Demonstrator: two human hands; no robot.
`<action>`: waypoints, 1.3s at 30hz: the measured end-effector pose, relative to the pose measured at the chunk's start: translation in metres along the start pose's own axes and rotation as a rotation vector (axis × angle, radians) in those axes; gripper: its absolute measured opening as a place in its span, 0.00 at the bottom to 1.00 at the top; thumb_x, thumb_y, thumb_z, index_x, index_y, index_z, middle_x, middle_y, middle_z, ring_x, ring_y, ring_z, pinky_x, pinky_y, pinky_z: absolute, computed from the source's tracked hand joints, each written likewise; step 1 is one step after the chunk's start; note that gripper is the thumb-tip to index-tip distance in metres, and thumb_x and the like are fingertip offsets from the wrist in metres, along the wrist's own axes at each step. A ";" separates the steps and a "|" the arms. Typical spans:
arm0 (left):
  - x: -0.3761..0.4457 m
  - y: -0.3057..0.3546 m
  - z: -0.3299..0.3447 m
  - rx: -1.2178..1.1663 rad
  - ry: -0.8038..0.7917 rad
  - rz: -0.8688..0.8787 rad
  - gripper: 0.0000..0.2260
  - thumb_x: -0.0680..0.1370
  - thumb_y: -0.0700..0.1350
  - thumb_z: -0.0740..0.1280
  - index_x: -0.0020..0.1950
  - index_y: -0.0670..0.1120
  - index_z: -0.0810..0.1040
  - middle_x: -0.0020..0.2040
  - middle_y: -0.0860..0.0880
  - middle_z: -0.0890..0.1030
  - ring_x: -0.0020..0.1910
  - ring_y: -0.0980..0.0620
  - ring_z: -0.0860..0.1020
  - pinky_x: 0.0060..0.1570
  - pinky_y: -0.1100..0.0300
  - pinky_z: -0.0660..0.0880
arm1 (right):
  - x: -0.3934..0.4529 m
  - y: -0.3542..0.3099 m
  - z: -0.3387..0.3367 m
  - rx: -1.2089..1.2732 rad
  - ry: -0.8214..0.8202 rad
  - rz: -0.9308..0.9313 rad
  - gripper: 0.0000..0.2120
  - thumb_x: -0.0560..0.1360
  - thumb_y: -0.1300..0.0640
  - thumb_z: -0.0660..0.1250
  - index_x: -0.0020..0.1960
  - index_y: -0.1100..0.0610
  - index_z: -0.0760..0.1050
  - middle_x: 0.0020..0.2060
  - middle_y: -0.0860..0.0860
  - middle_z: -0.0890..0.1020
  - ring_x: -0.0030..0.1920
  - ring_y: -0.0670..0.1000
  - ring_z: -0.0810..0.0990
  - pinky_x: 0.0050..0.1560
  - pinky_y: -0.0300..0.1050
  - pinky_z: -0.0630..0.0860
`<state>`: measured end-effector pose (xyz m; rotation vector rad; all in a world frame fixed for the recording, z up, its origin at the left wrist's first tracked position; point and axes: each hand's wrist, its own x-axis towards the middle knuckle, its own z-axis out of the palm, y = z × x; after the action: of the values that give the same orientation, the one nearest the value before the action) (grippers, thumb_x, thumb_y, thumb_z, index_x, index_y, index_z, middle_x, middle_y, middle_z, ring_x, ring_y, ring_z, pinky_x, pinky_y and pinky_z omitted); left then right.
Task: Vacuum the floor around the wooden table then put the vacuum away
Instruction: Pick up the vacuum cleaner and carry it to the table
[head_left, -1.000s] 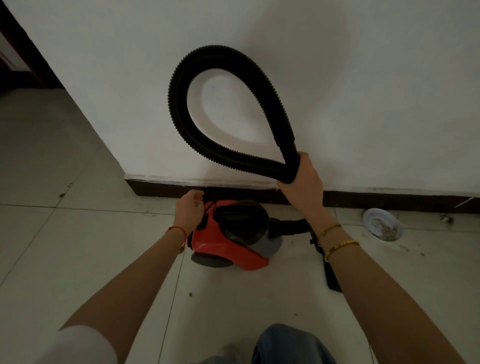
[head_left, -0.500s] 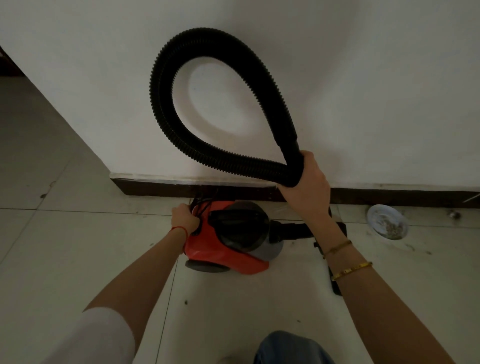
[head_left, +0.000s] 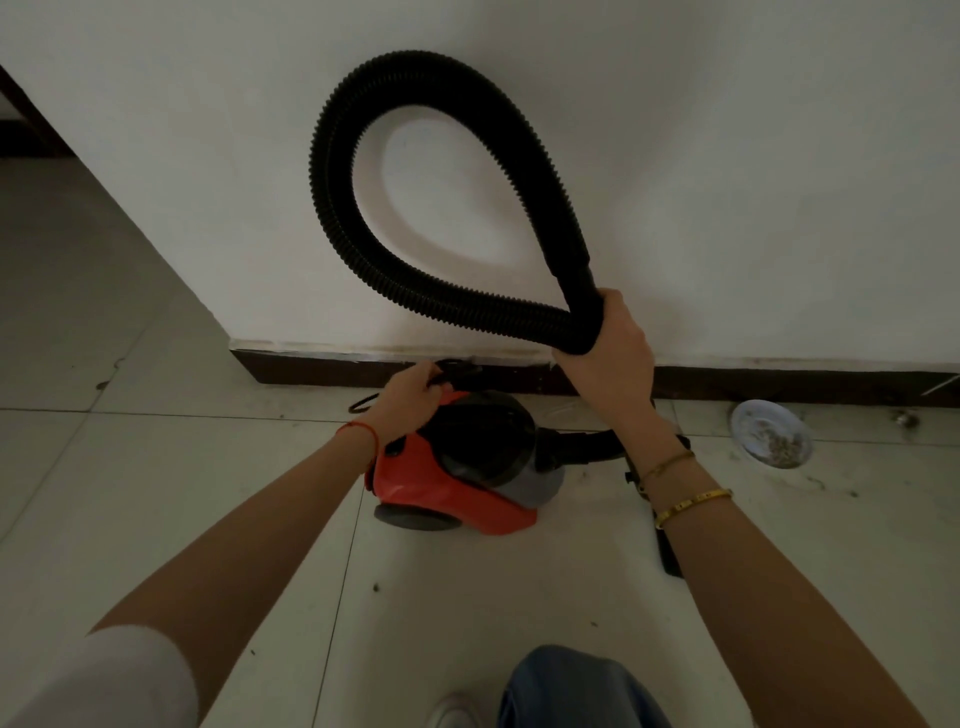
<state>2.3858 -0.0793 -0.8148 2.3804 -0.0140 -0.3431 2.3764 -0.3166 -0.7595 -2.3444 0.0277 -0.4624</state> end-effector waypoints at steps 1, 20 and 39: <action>-0.004 0.003 0.004 0.065 -0.046 0.071 0.02 0.80 0.42 0.60 0.52 0.46 0.71 0.41 0.48 0.77 0.36 0.51 0.75 0.32 0.62 0.71 | 0.000 0.000 0.000 0.001 -0.004 0.005 0.27 0.67 0.51 0.74 0.62 0.58 0.69 0.51 0.53 0.80 0.47 0.52 0.79 0.39 0.44 0.75; -0.003 0.018 0.040 0.603 -0.100 0.240 0.18 0.77 0.46 0.66 0.63 0.42 0.65 0.50 0.44 0.80 0.46 0.44 0.80 0.45 0.52 0.78 | -0.001 0.002 -0.002 0.023 -0.011 -0.008 0.23 0.69 0.52 0.73 0.62 0.57 0.71 0.49 0.53 0.81 0.46 0.54 0.81 0.43 0.51 0.80; -0.063 0.084 0.007 0.636 -0.105 0.223 0.23 0.76 0.44 0.67 0.69 0.43 0.64 0.57 0.44 0.78 0.55 0.44 0.78 0.54 0.52 0.76 | -0.003 -0.045 -0.095 0.160 -0.062 -0.036 0.18 0.71 0.59 0.71 0.60 0.57 0.76 0.44 0.52 0.83 0.42 0.49 0.80 0.41 0.43 0.77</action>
<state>2.3301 -0.1395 -0.7484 2.9414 -0.5006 -0.3981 2.3363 -0.3468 -0.6673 -2.2034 -0.0783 -0.3950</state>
